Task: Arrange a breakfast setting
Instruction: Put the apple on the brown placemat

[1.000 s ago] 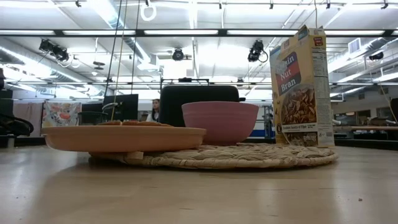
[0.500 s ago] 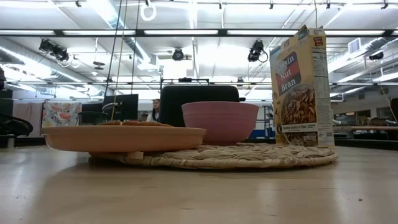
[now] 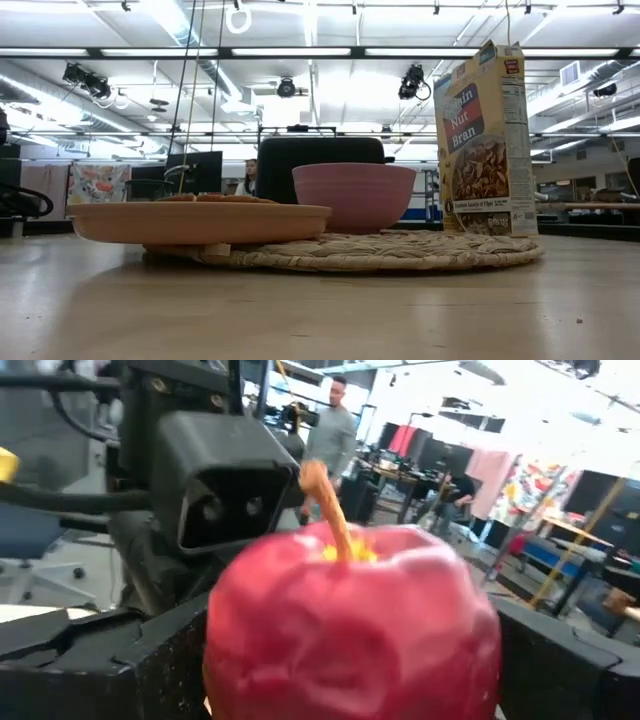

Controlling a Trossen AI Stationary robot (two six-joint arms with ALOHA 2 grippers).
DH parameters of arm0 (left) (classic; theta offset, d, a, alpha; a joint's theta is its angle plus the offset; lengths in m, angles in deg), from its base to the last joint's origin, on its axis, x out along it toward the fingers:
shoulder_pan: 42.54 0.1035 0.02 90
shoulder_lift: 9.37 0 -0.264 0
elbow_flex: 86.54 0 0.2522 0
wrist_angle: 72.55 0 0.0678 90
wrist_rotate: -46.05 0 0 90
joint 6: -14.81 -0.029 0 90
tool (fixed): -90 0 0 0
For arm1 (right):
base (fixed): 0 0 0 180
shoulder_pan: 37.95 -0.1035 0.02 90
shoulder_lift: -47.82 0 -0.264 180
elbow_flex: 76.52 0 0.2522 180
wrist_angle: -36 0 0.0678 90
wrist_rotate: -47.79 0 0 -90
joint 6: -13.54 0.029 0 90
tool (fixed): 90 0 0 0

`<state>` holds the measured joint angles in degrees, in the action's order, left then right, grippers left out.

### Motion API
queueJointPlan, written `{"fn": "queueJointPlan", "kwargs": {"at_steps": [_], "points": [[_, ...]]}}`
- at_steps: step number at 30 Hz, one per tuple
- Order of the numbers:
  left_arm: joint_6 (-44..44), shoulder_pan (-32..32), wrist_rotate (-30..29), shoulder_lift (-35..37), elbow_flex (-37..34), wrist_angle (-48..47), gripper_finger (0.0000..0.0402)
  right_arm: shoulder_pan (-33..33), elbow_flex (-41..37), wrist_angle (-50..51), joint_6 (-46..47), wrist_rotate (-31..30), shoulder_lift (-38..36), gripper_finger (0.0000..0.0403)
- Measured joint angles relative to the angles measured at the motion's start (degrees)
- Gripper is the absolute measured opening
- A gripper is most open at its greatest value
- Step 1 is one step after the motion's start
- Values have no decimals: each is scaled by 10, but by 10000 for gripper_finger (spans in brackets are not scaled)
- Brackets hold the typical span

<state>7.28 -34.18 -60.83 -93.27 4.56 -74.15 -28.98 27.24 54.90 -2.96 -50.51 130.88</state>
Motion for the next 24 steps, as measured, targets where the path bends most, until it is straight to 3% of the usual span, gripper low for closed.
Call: {"fn": "queueJointPlan", "kwargs": {"at_steps": [6, 13, 16, 24], "points": [[42, 0, 65, 12, -1, -17, 285, 18, 1, 23, 107, 124, -23, 399], [79, 1, 188, 21, -1, -27, 285, 29, 0, 63, 120, 223, -21, 399], [100, 1, 226, 22, -1, -34, 285, 28, 0, 64, 131, 246, -17, 397], [109, 3, 228, 22, 0, -47, 285, 27, 0, 68, 153, 246, -16, 350]]}}
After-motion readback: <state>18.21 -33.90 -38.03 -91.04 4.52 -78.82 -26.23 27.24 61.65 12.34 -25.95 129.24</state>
